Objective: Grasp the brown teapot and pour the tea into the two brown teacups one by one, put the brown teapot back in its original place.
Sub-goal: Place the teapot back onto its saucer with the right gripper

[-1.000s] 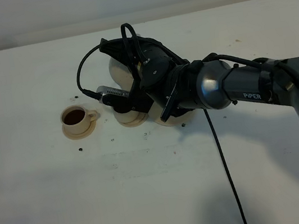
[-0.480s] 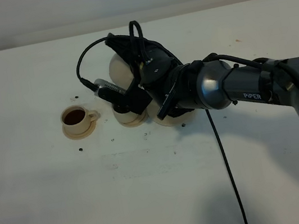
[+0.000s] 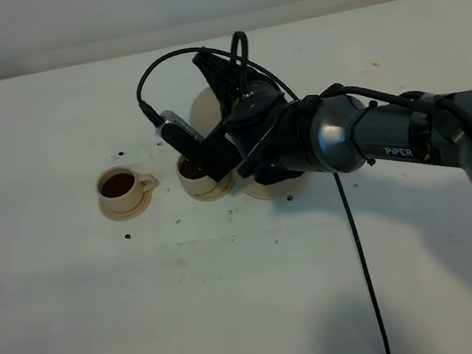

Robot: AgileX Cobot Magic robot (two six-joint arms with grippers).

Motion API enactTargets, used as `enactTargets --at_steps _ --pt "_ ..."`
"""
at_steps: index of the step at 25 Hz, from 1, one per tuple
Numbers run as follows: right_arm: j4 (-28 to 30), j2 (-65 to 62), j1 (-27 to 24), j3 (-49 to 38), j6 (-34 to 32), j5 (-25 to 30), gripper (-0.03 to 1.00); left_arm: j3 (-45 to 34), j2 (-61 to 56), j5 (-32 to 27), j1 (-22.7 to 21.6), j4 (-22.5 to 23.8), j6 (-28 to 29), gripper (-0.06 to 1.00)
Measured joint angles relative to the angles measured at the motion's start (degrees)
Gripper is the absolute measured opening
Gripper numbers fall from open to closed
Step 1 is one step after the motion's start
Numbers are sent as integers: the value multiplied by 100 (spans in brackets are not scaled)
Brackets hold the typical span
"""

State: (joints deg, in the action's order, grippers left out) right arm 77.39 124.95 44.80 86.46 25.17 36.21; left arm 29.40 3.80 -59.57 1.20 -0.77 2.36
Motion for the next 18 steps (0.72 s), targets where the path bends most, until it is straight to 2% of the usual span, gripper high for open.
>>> enactTargets --at_steps 7,10,14,18 --pt "-984 -259 0 0 -24 338 12 0 0 0 0 0 0 47" --pt "-1624 -561 14 0 -24 507 12 0 0 0 0 0 0 47" --pt "-2703 -980 63 0 -24 926 12 0 0 0 0 0 0 47" --pt "-4153 -1293 118 0 -29 1377 12 0 0 0 0 0 0 47"
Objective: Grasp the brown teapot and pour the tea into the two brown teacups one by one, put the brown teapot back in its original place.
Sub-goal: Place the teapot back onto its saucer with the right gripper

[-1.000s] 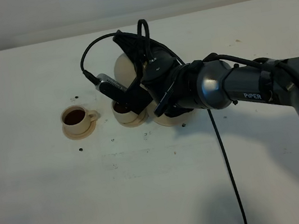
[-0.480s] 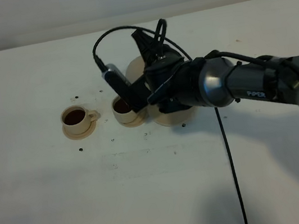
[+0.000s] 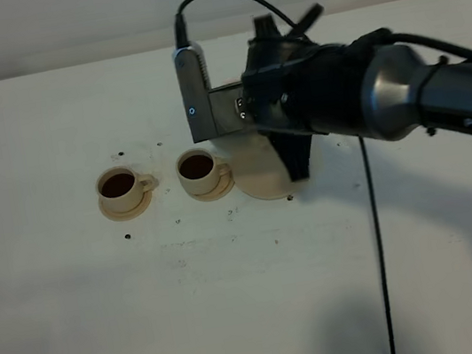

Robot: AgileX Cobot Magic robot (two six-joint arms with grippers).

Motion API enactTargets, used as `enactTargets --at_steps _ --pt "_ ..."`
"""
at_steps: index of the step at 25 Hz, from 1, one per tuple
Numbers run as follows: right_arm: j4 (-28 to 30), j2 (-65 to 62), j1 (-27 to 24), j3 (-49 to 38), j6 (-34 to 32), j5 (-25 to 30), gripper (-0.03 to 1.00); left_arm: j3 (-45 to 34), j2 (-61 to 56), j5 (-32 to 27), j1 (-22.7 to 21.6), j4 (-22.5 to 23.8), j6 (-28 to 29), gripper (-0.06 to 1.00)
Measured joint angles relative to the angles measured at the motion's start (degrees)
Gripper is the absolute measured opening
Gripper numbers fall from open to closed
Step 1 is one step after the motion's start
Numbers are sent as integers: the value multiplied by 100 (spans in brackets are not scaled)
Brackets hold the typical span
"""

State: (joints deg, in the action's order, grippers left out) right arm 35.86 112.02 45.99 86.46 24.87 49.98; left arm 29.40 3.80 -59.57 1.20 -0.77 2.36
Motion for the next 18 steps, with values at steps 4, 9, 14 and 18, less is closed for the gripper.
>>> enactTargets --at_steps 4,9,14,18 --pt "-1292 -76 47 0 -40 121 12 0 0 0 0 0 5 47" --pt "-2865 -76 151 0 -195 83 12 0 0 0 0 0 5 47" --pt "-3495 113 237 0 -429 -253 12 0 0 0 0 0 5 47" --pt "-3496 421 282 0 -555 -404 12 0 0 0 0 0 5 47"
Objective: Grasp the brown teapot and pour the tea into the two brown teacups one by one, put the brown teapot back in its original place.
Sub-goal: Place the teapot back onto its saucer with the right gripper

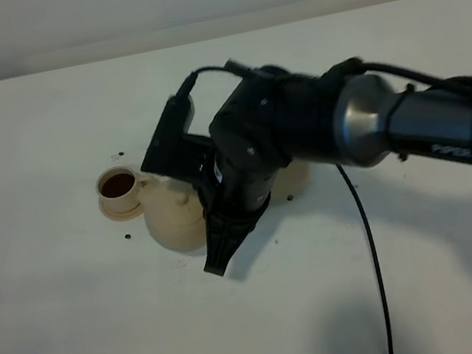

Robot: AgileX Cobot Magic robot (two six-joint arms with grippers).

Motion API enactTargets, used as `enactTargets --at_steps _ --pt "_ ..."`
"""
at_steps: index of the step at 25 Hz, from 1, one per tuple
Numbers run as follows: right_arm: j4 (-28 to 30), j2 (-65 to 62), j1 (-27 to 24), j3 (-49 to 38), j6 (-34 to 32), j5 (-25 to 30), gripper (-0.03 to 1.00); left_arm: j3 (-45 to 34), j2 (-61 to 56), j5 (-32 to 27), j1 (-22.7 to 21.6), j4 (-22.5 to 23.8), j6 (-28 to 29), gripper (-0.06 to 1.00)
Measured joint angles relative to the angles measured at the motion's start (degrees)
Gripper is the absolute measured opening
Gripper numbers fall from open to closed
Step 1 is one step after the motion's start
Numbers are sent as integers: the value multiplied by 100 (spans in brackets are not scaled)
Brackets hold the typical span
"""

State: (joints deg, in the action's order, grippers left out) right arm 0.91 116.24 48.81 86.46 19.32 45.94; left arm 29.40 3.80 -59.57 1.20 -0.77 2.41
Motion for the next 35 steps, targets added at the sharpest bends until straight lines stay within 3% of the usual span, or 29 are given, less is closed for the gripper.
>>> enactTargets --at_steps 7,11,16,23,35 --pt "129 277 0 0 -146 118 12 0 0 0 0 0 0 47" --pt "578 63 -21 0 -344 382 12 0 0 0 0 0 0 47" --pt "1004 -273 -431 0 -883 595 12 0 0 0 0 0 -5 47" --pt "553 -299 -1077 0 -1390 270 12 0 0 0 0 0 -5 47" --pt "594 307 -1200 0 -1687 -90 12 0 0 0 0 0 -5 47"
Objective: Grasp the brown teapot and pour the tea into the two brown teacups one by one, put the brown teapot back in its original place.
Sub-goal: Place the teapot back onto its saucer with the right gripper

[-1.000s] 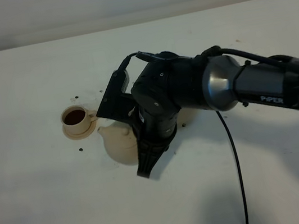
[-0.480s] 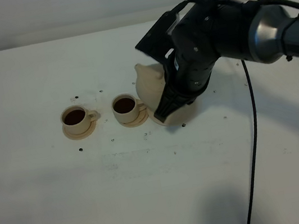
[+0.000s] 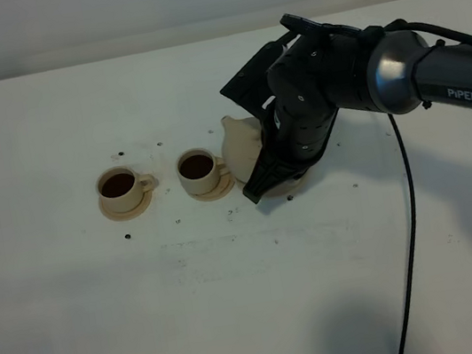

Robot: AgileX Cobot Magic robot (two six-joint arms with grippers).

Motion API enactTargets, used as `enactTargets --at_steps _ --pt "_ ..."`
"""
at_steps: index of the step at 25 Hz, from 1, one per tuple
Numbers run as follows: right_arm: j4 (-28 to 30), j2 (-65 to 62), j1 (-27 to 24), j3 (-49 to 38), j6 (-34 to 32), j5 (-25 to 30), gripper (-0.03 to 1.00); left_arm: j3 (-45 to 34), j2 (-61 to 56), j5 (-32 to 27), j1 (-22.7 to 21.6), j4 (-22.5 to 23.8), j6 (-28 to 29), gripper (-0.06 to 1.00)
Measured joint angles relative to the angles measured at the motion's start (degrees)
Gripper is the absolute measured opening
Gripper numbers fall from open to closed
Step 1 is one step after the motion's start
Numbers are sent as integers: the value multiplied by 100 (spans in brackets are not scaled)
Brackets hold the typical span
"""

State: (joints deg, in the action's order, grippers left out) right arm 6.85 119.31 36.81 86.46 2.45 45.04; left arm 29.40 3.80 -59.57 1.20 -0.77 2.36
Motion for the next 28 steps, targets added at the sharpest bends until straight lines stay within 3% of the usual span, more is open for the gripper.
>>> enactTargets --at_steps 28 --pt "268 239 -48 5 -245 -26 12 0 0 0 0 0 5 47"
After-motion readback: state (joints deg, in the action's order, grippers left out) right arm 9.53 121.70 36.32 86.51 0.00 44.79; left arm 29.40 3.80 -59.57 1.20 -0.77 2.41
